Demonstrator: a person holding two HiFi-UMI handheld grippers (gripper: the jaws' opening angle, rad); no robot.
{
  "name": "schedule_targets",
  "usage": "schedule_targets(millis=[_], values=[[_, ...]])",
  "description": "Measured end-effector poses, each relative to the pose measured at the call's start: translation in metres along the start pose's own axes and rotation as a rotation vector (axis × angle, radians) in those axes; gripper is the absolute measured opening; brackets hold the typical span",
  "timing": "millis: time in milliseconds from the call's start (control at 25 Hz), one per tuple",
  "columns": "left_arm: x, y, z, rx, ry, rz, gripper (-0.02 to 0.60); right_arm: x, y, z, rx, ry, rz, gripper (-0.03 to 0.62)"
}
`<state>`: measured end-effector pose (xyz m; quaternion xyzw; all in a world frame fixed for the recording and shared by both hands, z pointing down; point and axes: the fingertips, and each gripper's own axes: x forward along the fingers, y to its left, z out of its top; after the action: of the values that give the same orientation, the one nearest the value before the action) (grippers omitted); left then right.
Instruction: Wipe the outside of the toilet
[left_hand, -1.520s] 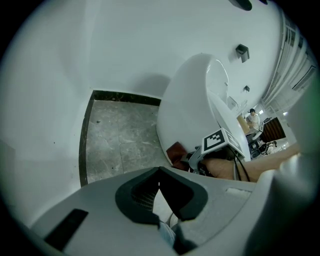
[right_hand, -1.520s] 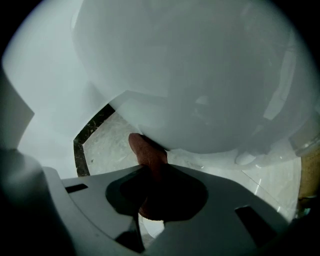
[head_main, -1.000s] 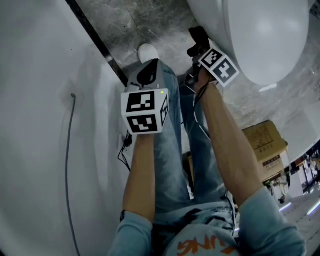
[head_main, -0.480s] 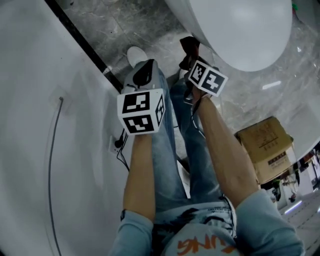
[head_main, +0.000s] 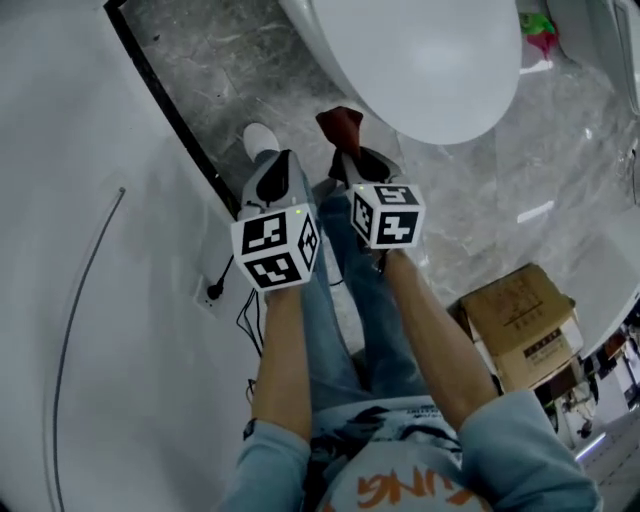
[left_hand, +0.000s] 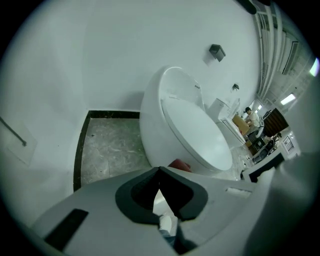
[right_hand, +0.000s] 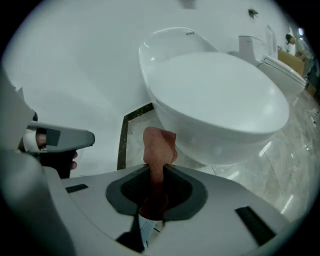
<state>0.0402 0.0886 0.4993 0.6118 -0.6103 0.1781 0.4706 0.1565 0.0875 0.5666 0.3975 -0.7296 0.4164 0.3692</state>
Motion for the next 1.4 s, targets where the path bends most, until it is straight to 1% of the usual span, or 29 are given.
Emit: schedule_targets(millis=[160, 280, 400, 480, 680, 840, 1040, 1240, 1400], values=[[-0.034, -0.024, 0.013, -0.013, -0.065, 0.042, -0.002, -0.046, 0.015, 0.032, -0.115, -0.074, 0.044, 0.066], [-0.068, -0.041, 0.028, -0.020, -0.103, 0.055, -0.002, -0.090, 0.023, 0.059, -0.185, -0.128, 0.069, 0.066], [-0.100, -0.057, 0.064, -0.027, -0.175, 0.065, -0.002, -0.136, 0.033, 0.103, -0.249, -0.207, 0.106, 0.066], [-0.129, -0.071, 0.087, -0.028, -0.221, 0.065, -0.002, -0.173, 0.043, 0.123, -0.274, -0.250, 0.121, 0.066], [-0.202, -0.094, 0.148, -0.017, -0.358, 0.063, -0.002, -0.251, 0.077, 0.174, -0.311, -0.383, 0.167, 0.067], [-0.251, -0.112, 0.187, -0.012, -0.456, 0.067, -0.002, -0.307, 0.105, 0.213, -0.343, -0.495, 0.208, 0.067], [-0.314, -0.132, 0.238, 0.034, -0.571, 0.070, -0.002, -0.377, 0.141, 0.264, -0.349, -0.648, 0.240, 0.066], [-0.384, -0.156, 0.314, 0.120, -0.733, 0.062, -0.002, -0.452, 0.178, 0.324, -0.353, -0.806, 0.256, 0.064], [-0.425, -0.174, 0.349, 0.181, -0.829, 0.052, -0.002, -0.500, 0.196, 0.352, -0.395, -0.904, 0.238, 0.065]])
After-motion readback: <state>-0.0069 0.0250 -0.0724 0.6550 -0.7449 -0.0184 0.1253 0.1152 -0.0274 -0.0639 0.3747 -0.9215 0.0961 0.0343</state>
